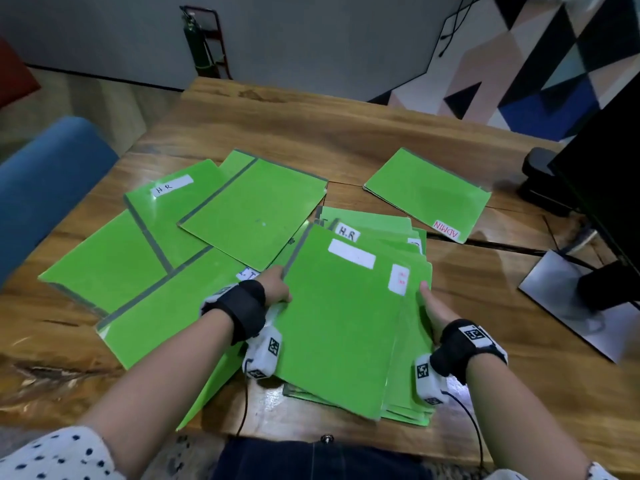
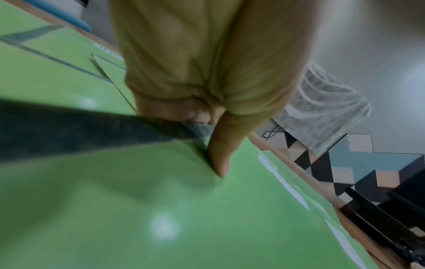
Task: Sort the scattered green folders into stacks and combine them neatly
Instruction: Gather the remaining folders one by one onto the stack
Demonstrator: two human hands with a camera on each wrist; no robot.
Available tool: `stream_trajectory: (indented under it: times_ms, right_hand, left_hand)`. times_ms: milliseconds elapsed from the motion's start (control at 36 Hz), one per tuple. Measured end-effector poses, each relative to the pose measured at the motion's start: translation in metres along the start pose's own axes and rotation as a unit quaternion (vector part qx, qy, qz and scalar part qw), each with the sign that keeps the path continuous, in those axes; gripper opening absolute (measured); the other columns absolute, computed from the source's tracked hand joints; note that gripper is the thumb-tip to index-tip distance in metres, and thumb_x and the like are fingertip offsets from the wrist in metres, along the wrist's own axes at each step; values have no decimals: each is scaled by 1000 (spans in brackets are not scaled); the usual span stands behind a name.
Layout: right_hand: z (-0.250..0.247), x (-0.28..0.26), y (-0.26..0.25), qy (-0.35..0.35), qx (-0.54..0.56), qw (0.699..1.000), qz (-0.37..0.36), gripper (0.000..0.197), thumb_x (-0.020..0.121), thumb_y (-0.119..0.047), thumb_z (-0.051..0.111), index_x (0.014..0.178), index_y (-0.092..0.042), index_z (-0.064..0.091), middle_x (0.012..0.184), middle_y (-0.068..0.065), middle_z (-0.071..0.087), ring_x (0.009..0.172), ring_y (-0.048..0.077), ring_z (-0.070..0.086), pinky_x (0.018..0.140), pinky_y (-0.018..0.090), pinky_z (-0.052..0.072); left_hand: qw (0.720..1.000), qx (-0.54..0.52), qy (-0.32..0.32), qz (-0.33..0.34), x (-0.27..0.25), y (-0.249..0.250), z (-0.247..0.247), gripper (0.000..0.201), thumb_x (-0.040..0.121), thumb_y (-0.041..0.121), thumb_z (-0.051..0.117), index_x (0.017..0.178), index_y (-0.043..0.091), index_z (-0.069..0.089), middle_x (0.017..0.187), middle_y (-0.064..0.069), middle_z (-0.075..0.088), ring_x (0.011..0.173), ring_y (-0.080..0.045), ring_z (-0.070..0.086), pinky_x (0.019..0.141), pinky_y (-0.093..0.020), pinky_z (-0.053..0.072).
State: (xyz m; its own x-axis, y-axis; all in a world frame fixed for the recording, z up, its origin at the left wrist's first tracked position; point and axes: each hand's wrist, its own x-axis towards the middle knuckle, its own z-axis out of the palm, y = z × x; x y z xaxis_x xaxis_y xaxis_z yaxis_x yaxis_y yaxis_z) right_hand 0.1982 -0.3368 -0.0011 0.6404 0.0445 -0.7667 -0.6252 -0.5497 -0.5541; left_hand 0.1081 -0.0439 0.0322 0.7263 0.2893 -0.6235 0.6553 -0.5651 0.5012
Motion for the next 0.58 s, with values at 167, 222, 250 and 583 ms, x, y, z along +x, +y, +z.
stream_trajectory:
  times_ms: [167,222,250,583]
  right_hand:
    - [2,-5,-3,-3,-28,1000,12,84,88,-73,14,152,-19,11,159,11,9,145,30,16,116,49,15]
    - [3,-5,-4,-7,-42,999,13,84,87,-74,17,152,-21,12,159,10,10,145,30,17,117,49,15]
    - [4,-5,-4,-8,-50,999,15,85,86,-74,18,152,-20,14,159,10,11,145,30,19,117,49,16]
    - [11,0,-6,27,-89,996,4,76,90,-57,47,143,-3,34,147,18,38,132,33,42,108,41,32]
  left_hand:
    - [993,-85,78,-37,6,8,10,54,90,4,59,136,2,33,130,-19,50,118,-35,53,96,-41,48]
    - [996,-49,73,-35,6,11,24,53,89,5,60,135,2,34,130,-18,50,116,-34,55,96,-41,49]
    - [997,-13,71,-32,6,12,32,51,89,7,60,134,2,36,130,-18,49,115,-33,55,96,-39,49]
    - [993,102,28,46,11,2,43,74,87,41,60,148,13,28,145,-19,35,132,-34,38,108,-45,38]
